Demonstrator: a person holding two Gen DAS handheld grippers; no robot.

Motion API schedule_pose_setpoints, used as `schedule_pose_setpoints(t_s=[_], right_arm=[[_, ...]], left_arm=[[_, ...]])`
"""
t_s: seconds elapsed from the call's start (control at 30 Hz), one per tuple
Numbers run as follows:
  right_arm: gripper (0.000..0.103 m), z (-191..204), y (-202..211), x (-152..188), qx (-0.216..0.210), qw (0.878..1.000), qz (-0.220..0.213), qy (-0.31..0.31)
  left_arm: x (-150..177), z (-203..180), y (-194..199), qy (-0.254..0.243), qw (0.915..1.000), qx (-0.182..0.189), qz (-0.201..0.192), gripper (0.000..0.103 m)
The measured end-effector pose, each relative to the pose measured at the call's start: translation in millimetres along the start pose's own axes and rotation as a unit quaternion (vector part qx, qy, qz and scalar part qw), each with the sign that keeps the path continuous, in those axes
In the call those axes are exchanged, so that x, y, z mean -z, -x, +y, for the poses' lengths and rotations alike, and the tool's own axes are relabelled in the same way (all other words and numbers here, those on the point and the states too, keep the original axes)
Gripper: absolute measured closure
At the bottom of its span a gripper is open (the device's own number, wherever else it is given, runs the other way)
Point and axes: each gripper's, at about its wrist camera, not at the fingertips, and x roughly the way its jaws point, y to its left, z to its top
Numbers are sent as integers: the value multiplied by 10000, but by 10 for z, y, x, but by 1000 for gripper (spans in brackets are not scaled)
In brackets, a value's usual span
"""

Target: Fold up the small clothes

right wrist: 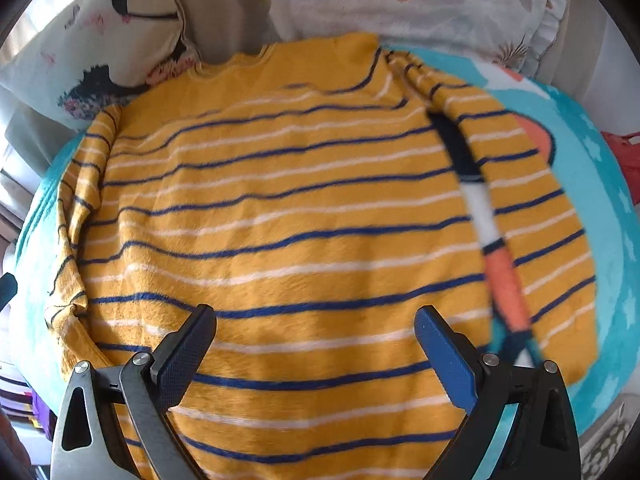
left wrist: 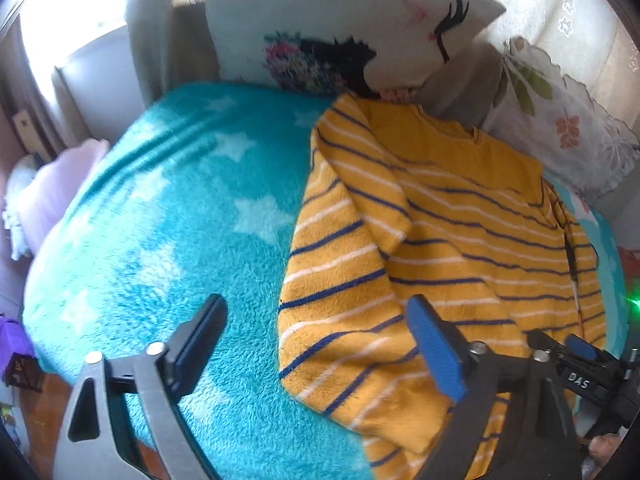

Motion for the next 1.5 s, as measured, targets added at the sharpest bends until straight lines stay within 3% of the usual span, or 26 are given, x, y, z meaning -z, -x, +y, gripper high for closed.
schedule_pose_setpoints(t_s=[0.13,0.37,0.4,0.43,0.5,0.6,0.77,0.9,0.97,1.07,1.2,1.27,1.33,1.37,1.43,1.5], right_arm=[[3,153,-26,60,127,9999,6,79],[3,123,68,135,241,9997,-20,-59],[3,111,80,149,284,9996,-11,-68],[3,89,94,159,338,9994,-2,-76],[4,37,136,169,448,9989,-6,-108],[5,-54,205,173,538,9984,-61,-151],[11,-95,233,116,521,9984,-59,-189],[12,87,203,9,306,9994,-93,-89],[12,284,191,-30,37,9999,-89,126],[12,649,177,-56,-432,9973,-54,598],[13,1208,127,63,-1328,9817,309,1328],[14,1422,83,188,-1509,9728,522,1676],[18,1587,11,323,-1488,9673,735,1919],[29,1665,-46,391,-1428,9644,886,2042],[35,1788,-13,491,-1271,9628,782,2251],[41,1939,30,561,-1697,9514,983,2373]], left_arm=[[-21,-72,-160,-182,9988,346,289,19],[81,-651,-385,-1137,9886,838,518,20],[98,-698,-438,-1240,9865,842,663,43],[120,-730,-498,-1321,9846,796,823,94],[144,-669,-582,-1229,9836,779,1067,97],[67,-383,-448,-816,9893,777,924,97],[-39,372,-145,-175,9988,20,449,97],[-21,1164,-93,510,9939,-898,398,96],[12,1450,-64,774,9898,-1122,413,96],[20,1707,56,1090,9868,-1167,262,94],[2,1828,240,1372,9857,-977,3,70],[-18,1823,297,1403,9863,-863,-89,67],[-29,1831,324,1354,9873,-824,-114,67],[-27,1817,338,1325,9881,-774,-129,66],[-15,1814,342,1286,9892,-691,-164,67],[-17,1808,382,1210,9903,-641,-223,66]])
